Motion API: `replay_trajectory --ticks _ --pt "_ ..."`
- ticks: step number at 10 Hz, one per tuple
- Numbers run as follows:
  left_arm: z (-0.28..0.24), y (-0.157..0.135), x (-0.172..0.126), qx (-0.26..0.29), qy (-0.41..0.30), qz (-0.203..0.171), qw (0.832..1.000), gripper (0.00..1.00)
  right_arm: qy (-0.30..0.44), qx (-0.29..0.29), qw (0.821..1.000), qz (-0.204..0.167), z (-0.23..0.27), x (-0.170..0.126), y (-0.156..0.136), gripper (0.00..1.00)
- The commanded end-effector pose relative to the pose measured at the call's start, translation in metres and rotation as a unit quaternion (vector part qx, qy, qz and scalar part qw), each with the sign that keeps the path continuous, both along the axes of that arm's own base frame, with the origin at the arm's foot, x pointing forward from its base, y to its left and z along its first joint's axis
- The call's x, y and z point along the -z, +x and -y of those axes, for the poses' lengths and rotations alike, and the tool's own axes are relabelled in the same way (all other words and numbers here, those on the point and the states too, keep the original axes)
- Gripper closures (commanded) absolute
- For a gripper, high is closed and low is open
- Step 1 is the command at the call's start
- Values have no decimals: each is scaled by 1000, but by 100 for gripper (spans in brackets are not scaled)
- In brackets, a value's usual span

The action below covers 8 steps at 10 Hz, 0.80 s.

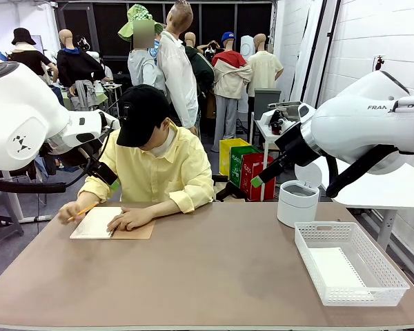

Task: Sort the paper based on its condition.
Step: If a person hands you a paper, place it in the Organizing basket , and if it's crumpled, put it in the Trash can.

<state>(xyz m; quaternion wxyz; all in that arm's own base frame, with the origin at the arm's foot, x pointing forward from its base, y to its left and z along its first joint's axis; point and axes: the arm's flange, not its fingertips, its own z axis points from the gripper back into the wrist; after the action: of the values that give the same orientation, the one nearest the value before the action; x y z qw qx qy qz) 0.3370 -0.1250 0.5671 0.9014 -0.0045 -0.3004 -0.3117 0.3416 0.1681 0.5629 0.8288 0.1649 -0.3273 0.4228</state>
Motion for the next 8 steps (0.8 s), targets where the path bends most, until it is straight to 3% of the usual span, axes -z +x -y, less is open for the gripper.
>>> replay_trajectory --ticks 1,8 --pt "-1 0 -1 0 0 1 1000 0 0 0 1000 -1 0 0 1 0" --pt "-1 0 -1 0 0 1 1000 0 0 0 1000 -1 0 0 1 0"
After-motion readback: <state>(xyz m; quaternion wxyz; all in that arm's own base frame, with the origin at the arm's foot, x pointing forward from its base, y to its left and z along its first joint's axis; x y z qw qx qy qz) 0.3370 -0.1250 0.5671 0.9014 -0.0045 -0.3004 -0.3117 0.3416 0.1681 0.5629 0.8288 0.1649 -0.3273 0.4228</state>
